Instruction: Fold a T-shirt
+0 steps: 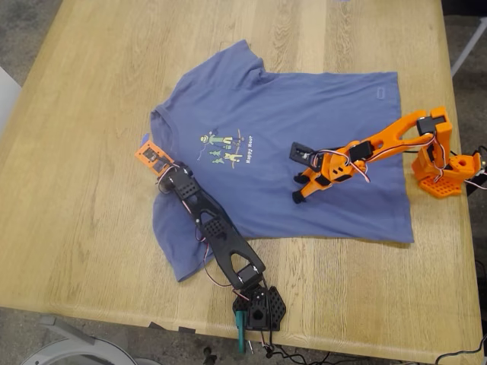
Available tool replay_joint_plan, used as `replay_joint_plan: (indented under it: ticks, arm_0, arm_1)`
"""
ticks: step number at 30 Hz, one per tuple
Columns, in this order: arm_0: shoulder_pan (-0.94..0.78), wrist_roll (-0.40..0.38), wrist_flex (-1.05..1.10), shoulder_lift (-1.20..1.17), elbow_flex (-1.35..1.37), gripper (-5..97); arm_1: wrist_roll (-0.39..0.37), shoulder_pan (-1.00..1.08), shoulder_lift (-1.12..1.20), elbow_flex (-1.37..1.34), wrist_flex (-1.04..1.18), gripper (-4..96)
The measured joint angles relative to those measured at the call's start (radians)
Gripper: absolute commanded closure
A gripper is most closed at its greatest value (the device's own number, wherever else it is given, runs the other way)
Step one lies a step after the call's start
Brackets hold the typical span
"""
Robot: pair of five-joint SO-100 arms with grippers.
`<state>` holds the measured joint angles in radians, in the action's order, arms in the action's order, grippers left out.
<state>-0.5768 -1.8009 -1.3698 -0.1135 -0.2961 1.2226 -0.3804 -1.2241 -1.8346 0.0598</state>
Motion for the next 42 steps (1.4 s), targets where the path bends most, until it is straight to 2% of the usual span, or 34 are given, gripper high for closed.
replay_joint_plan:
  ticks: [5, 14, 16, 20, 22, 37, 42]
  arm_0:
    - [0.017, 0.0, -0.026, -0.012, 0.0, 92]
    - [0.061, -0.003, -0.101, -0.044, 0.0, 92]
    - [0.074, -0.003, -0.12, -0.058, 0.0, 92]
    - [0.107, -0.008, -0.163, -0.074, 0.0, 92]
    - [0.12, -0.008, -0.178, -0.075, 0.0, 92]
    - [0.167, -0.008, -0.291, -0.195, 0.0, 92]
    - [0.192, -0.006, -0.296, -0.258, 0.0, 92]
  arm_1:
    - [-0.009, -0.023, 0.058, 0.061, 0.021, 69.6]
    - [-0.009, -0.031, 0.078, 0.066, 0.129, 68.7]
    - [-0.008, -0.031, 0.078, 0.066, 0.158, 72.0]
    - [0.003, -0.031, 0.078, 0.066, 0.195, 86.3]
    - [0.009, -0.031, 0.078, 0.066, 0.213, 90.4]
    - [0.063, -0.037, 0.043, 0.064, 0.342, 91.2]
    - [0.1, -0.02, 0.032, 0.218, 0.43, 91.3]
